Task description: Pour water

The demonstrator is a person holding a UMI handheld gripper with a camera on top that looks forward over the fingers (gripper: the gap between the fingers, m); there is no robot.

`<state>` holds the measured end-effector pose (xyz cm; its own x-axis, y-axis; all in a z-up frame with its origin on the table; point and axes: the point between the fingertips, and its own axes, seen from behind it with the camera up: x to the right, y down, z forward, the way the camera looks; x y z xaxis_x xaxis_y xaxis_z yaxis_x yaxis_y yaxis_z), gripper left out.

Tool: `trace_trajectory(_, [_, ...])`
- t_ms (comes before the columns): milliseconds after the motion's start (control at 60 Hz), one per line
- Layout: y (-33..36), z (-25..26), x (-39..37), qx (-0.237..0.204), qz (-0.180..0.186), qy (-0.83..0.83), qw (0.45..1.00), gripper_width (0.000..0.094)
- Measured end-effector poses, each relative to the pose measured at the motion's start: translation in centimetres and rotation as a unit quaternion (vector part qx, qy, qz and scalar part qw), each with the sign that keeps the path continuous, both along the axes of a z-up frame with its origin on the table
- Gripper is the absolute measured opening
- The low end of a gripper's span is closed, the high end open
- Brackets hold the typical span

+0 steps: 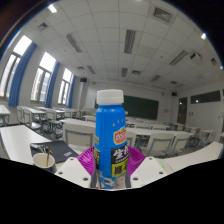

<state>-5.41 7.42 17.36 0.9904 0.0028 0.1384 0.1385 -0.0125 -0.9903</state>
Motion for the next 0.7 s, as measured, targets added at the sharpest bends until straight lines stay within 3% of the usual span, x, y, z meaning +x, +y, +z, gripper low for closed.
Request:
trace_trajectory(100, [0.3,-4.7,-0.2,-0.025,0.018,0.057,0.998,0.0383])
trace_trajectory(217, [-0.3,-5.4,-2.6,-0.036,0.064,0.091,0.993,0.0382])
trace_trajectory(350, [1.0,-9.0,-2.2,-0.06,0.064,0.069,0.994,0.0389])
trace_trajectory(383, [-1.0,-8.4,-3.0,-0.058,0.063,0.08,0.993,0.0383])
trace_trajectory(500, [1.5,-9.5,-2.2,-0.065,0.067,0.075,0.993,0.04])
trace_trajectory(650, [0.9,-9.7,-2.2,-0.087,0.07,0.073,0.991,0.0591])
trace_trajectory(683, [0.8,-10.0,-2.3,-0.097,0.076,0.068,0.99,0.0685])
trace_trajectory(700, [0.6,-10.1,-2.2,-0.102,0.077,0.065,0.99,0.0775])
